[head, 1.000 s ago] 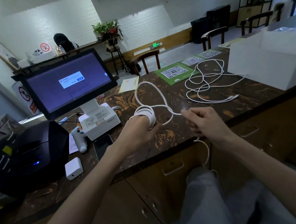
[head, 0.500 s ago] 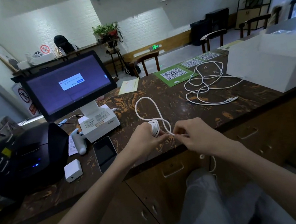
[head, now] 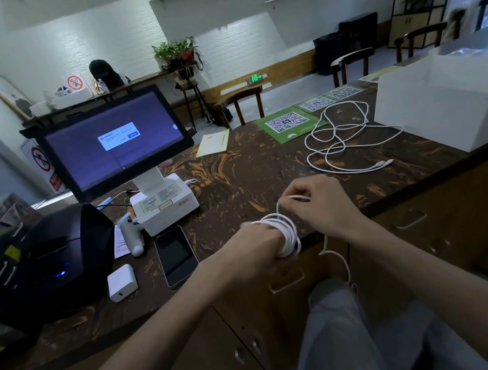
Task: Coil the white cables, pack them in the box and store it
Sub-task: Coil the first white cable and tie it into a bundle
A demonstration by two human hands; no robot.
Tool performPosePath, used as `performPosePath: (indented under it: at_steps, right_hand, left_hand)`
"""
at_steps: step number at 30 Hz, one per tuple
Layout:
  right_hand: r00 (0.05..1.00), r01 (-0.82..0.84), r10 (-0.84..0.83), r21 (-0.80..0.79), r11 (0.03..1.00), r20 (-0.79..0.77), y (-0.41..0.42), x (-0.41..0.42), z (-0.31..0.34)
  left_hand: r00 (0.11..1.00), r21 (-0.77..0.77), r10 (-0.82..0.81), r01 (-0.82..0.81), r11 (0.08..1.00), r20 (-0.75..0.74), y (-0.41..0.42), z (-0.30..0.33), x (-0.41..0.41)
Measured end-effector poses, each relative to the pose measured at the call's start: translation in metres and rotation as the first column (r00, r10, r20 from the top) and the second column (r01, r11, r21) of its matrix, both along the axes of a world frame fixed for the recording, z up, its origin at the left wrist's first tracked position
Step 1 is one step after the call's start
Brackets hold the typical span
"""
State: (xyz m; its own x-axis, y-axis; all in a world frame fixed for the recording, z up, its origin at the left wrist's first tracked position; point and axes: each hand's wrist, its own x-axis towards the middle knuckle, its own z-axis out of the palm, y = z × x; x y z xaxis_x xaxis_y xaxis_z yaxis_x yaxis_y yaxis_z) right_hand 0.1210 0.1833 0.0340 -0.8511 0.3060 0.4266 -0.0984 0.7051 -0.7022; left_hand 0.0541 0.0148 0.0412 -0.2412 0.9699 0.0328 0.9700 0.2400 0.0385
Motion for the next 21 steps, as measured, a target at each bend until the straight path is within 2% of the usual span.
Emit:
performPosePath:
  at_steps: [1,2,4,6,8,10,14,18,21]
  right_hand:
    - [0.998,-0.048,0.046,0.035,0.998,0.05,0.002,-0.002,-0.003]
    - [0.989,-0.109,0.103,0.043,0.993,0.11,0.005,-0.003,-0.005]
    - [0.941,-0.251,0.254,-0.039,0.967,0.223,0.012,-0.005,-0.009]
    - [0.863,-0.385,0.421,-0.175,0.906,0.279,0.016,-0.003,-0.01]
    - [0.793,-0.48,0.54,-0.257,0.839,0.282,0.013,0.0,-0.011]
    - [0.769,-0.5,0.571,-0.287,0.817,0.287,0.005,0.005,-0.015]
    - [0.779,-0.517,0.525,-0.122,0.847,0.343,-0.008,0.014,-0.033]
    - [0.877,-0.443,0.431,0.008,0.897,0.213,-0.012,0.026,-0.041]
    - [0.926,-0.373,0.369,0.047,0.927,0.083,-0.013,0.033,-0.032]
  left_hand:
    - [0.997,0.027,-0.025,0.023,0.999,0.075,-0.001,0.007,0.004]
    - [0.976,0.08,-0.05,0.033,0.996,0.212,-0.003,0.014,0.006]
    - [0.838,0.216,-0.095,-0.028,0.976,0.538,-0.01,0.031,0.008]
    - [0.728,0.342,-0.152,-0.12,0.932,0.669,-0.014,0.042,0.007]
    - [0.704,0.448,-0.199,-0.187,0.874,0.682,-0.013,0.043,0.005]
    - [0.69,0.505,-0.186,-0.292,0.812,0.699,-0.011,0.037,0.001]
    - [0.703,0.539,-0.094,-0.445,0.715,0.705,-0.004,0.026,-0.002]
    - [0.772,0.555,0.101,-0.535,0.637,0.628,-0.001,0.011,-0.013]
    - [0.805,0.576,0.256,-0.569,0.586,0.535,-0.001,-0.004,-0.029]
